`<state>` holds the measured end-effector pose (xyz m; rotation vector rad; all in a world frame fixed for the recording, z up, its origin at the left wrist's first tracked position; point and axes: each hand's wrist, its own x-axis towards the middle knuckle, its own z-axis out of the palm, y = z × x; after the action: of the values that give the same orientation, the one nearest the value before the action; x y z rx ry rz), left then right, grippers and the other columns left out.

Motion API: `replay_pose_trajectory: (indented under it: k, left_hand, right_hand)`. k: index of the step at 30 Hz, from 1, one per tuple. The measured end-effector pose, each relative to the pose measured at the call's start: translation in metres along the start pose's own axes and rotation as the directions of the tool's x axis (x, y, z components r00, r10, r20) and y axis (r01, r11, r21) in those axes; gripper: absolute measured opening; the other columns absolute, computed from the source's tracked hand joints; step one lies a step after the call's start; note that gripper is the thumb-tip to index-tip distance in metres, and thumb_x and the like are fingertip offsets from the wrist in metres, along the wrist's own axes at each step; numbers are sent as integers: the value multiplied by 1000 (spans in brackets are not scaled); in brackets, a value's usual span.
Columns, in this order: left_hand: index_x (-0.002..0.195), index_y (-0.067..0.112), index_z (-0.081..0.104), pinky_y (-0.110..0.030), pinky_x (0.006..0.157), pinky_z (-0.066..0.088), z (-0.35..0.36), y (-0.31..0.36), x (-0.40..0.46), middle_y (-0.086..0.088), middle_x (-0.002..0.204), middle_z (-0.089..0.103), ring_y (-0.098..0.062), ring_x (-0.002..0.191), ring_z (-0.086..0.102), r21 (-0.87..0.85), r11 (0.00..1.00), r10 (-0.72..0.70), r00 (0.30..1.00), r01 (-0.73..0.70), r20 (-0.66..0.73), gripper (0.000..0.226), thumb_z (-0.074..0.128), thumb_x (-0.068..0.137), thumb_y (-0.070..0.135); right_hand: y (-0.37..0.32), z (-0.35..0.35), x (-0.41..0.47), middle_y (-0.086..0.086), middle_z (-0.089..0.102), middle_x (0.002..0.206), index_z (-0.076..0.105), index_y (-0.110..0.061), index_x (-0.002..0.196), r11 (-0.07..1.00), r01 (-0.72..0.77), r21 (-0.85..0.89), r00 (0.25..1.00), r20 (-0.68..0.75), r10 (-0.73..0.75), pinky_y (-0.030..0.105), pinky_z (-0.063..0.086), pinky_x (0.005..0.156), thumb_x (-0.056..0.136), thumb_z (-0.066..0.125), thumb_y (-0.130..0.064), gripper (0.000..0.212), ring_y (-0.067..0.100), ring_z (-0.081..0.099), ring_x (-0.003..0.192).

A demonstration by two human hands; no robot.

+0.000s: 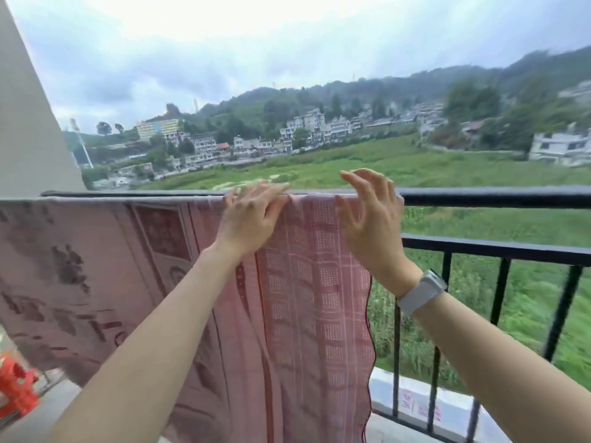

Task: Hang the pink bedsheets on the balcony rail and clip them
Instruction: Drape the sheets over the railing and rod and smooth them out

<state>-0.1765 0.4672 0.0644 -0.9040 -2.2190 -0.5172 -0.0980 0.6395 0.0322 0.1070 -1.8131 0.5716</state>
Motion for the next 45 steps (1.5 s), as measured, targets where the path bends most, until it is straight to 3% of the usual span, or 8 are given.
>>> replay_pose_trajectory:
  k: [4, 7, 10, 16, 23, 33, 39, 45]
  left_hand:
    - [117, 24, 60, -46, 101, 34, 1, -35, 1, 1, 118, 64, -22, 113, 55, -120, 986, 113, 994, -112, 7, 33, 45, 90, 36]
    - [118, 22, 61, -40, 98, 37, 2, -55, -2, -1, 117, 64, -24, 110, 55, -172, 978, 110, 992, -118, -55, 29, 54, 89, 24]
    - [118, 23, 60, -50, 104, 31, 5, -70, -6, 0, 115, 65, -23, 110, 56, -147, 976, 141, 982, -159, -126, 32, 54, 87, 25]
    - [119, 22, 59, -46, 109, 19, 13, -77, -3, 1, 113, 65, -21, 108, 57, -146, 964, 199, 967, -223, -161, 36, 53, 86, 35]
    - [118, 20, 59, -40, 106, 22, -2, -169, 4, -1, 112, 66, -20, 109, 56, -89, 965, 232, 963, -245, -134, 60, 19, 91, 57]
    - [114, 15, 61, -42, 94, 37, -32, -340, -14, -4, 107, 66, -13, 104, 48, -35, 994, 92, 970, -103, -224, 49, 39, 87, 48]
    - [107, 11, 66, -34, 92, 43, -44, -407, -19, -6, 107, 68, -19, 101, 60, 25, 993, 120, 946, -118, -302, 36, 52, 84, 35]
    - [98, 7, 67, -33, 84, 46, -48, -477, -19, -11, 95, 69, -24, 91, 61, -10, 984, 160, 908, -178, -387, 28, 62, 79, 26]
  right_hand:
    - [-22, 19, -9, 4, 58, 121, 55, -12, 120, 921, 153, -359, 981, 166, -99, 59, 6, 109, 83, 51, -20, 38, 24, 43, 127]
    - [-35, 35, -18, 8, 53, 126, 47, -8, 128, 845, 218, -489, 967, 227, -118, 60, 5, 106, 80, 56, -18, 50, 28, 41, 128]
    - [-42, 50, -21, 10, 52, 127, 47, -9, 127, 810, 206, -549, 971, 219, -98, 56, 7, 109, 80, 58, -19, 49, 30, 40, 127]
    - [-52, 65, -16, 10, 56, 116, 52, -7, 116, 797, 98, -595, 992, 119, -33, 54, 5, 111, 80, 38, -25, 43, 29, 39, 126]
    - [-93, 134, 3, 7, 65, 108, 60, -8, 112, 843, 201, -499, 976, 179, -127, 53, 10, 110, 82, 33, -26, 44, 26, 55, 112]
    - [-157, 282, 21, 4, 69, 88, 64, -9, 109, 822, 312, -477, 939, 289, -188, 40, 49, 84, 62, 76, -23, 51, 23, 64, 83]
    - [-191, 343, 16, 3, 62, 98, 60, -14, 111, 810, 394, -434, 918, 227, -324, 36, 46, 76, 60, 77, -22, 54, 23, 59, 88]
    - [-203, 394, 19, 3, 58, 88, 63, -16, 88, 757, 367, -540, 930, 190, -315, 34, 24, 72, 49, 77, -6, 43, 20, 35, 85]
